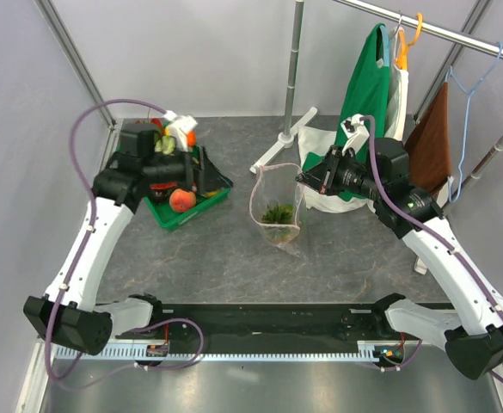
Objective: Place the food in the zip-top bag and seal the zipper
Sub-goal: Adjust the zipper food storage bag at the center of the board, then pick up the fake fruit from the bin.
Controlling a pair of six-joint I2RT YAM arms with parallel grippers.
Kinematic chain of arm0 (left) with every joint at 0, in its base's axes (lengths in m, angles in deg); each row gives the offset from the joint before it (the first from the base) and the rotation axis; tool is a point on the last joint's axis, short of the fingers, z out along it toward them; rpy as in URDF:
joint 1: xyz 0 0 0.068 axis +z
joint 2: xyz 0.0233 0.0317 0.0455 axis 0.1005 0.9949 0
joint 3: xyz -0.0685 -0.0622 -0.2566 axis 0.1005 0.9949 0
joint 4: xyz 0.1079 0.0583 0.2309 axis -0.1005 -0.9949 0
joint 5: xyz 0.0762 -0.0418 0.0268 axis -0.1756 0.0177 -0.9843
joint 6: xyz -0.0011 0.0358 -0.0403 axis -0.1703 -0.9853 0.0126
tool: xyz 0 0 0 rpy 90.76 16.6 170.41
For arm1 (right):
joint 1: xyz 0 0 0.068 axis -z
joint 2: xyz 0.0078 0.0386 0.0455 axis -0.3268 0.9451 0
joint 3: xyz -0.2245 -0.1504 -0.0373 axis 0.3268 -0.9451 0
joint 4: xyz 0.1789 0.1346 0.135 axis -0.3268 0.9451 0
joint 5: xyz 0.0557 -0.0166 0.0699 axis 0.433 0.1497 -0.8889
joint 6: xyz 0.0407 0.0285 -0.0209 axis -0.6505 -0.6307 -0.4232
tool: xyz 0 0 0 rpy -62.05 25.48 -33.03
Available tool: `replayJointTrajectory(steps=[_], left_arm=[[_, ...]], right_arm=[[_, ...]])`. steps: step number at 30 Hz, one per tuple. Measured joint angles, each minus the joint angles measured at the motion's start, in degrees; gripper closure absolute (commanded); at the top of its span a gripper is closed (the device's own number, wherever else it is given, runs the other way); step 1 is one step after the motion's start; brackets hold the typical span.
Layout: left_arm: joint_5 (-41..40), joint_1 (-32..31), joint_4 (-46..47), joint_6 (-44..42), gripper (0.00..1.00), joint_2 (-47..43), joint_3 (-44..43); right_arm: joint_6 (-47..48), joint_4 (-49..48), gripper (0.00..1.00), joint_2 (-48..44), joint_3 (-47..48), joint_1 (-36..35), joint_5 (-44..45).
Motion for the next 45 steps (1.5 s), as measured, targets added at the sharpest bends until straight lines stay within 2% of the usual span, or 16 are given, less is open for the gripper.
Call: replayJointTrajectory(steps=[3, 6, 12, 18, 24, 31, 45], left_arm=[[0.26, 10.54, -1.31, -2.86, 0.00, 0.04, -1.57], [-3.34, 20.52, -4.17, -9.44, 0.00, 0.87, -4.70], [-14.29, 28.15, -8.37, -23.78, 0.00, 11.65, -13.92], [-21.77, 29.79, -10.80, -33.29, 0.00, 24.74, -15.21], [-25.75, 29.83, -12.52, -37.62, 0.00, 33.51, -20.85], [-25.97, 29.81, -12.90, -39.26, 0.00, 36.92, -24.76], [-25.57, 29.38, -13.20, -39.21, 0.00, 41.38, -24.90]], right_arm=[[0.00, -0.20, 1.00, 0.70, -0.02, -0.04, 0.00], [-0.02, -0.57, 1.00, 1.57, -0.02, -0.07, 0.00], [-0.13, -1.22, 1.00, 3.17, -0.02, -0.07, -0.02], [-0.17, -1.31, 1.00, 3.63, -0.02, -0.07, 0.00], [-0.15, -1.46, 1.00, 3.65, -0.02, -0.07, 0.00], [0.07, -1.64, 1.00, 4.85, 0.04, -0.07, 0.00], [0.13, -1.66, 1.00, 5.79, 0.20, -0.07, 0.04]])
